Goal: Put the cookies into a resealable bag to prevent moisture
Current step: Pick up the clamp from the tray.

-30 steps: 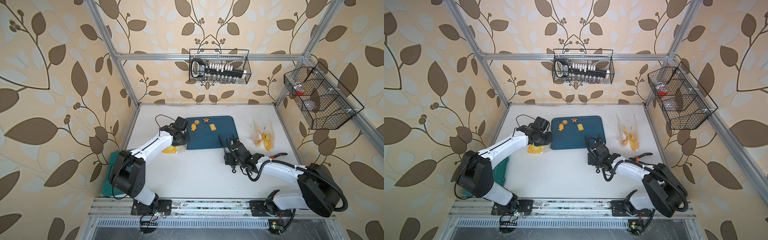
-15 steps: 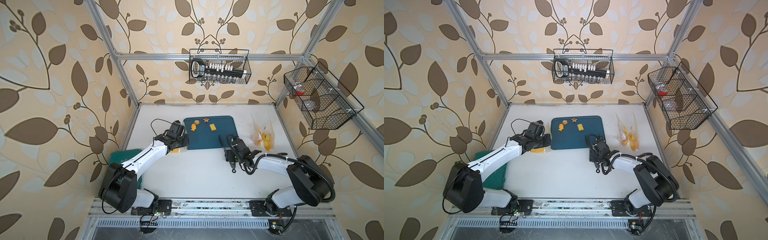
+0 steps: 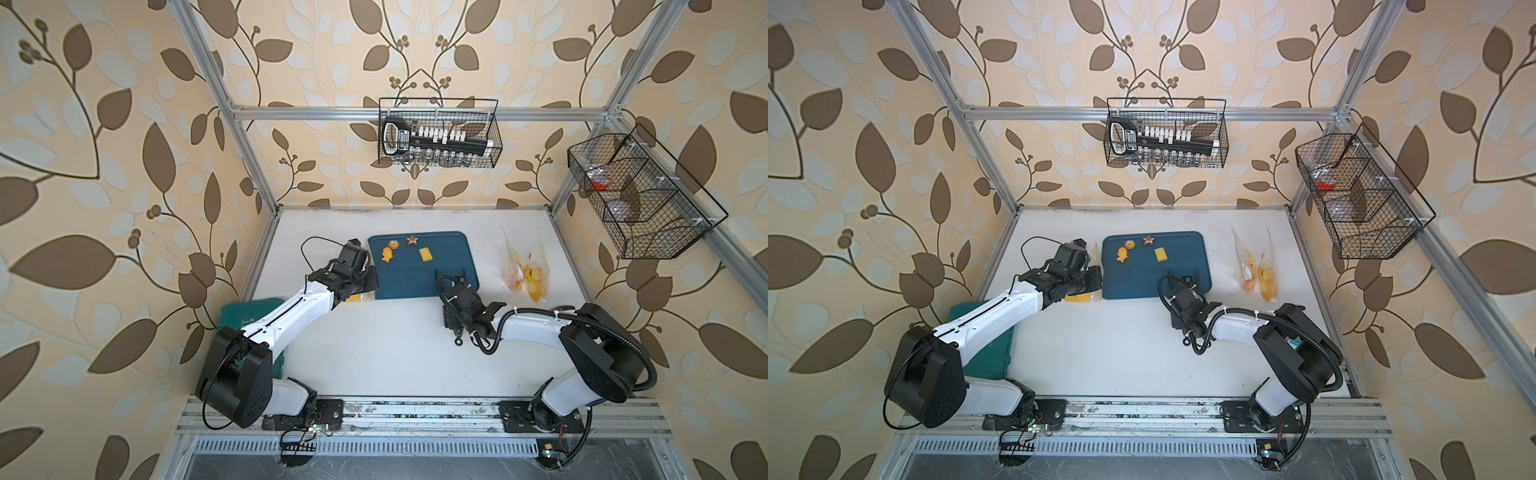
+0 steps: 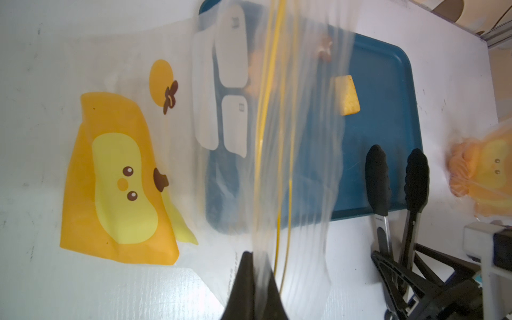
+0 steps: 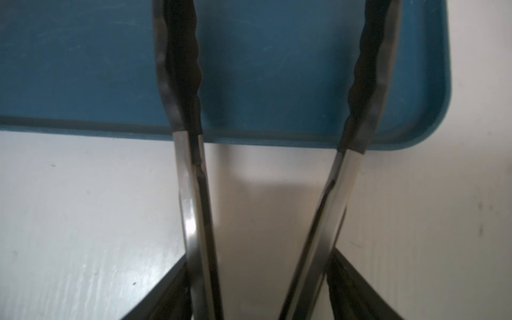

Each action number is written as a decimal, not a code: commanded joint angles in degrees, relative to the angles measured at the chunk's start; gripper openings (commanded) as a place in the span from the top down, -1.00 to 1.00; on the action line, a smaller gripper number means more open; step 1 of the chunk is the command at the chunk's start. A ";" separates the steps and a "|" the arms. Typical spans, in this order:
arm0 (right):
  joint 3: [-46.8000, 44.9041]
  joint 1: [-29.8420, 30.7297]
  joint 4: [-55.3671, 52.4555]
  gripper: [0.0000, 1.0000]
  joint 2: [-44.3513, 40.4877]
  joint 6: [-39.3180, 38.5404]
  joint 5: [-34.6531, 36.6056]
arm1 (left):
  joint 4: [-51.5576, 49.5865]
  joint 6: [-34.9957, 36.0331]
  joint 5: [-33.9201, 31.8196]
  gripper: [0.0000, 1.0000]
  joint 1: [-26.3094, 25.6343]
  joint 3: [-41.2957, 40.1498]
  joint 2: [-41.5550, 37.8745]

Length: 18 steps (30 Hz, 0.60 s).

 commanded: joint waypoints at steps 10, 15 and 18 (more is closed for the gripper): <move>0.35 0.13 1.67 -0.48 2.44 1.48 2.53 | 0.94 0.83 -0.74 1.00 0.79 -0.58 -1.57; 0.01 0.13 2.70 -0.23 1.19 0.73 1.46 | 1.31 0.74 -1.68 1.00 0.94 -1.11 -1.42; 0.00 0.13 0.54 -0.09 -2.53 0.73 2.19 | 2.27 0.73 -1.70 1.00 1.18 -1.92 -1.72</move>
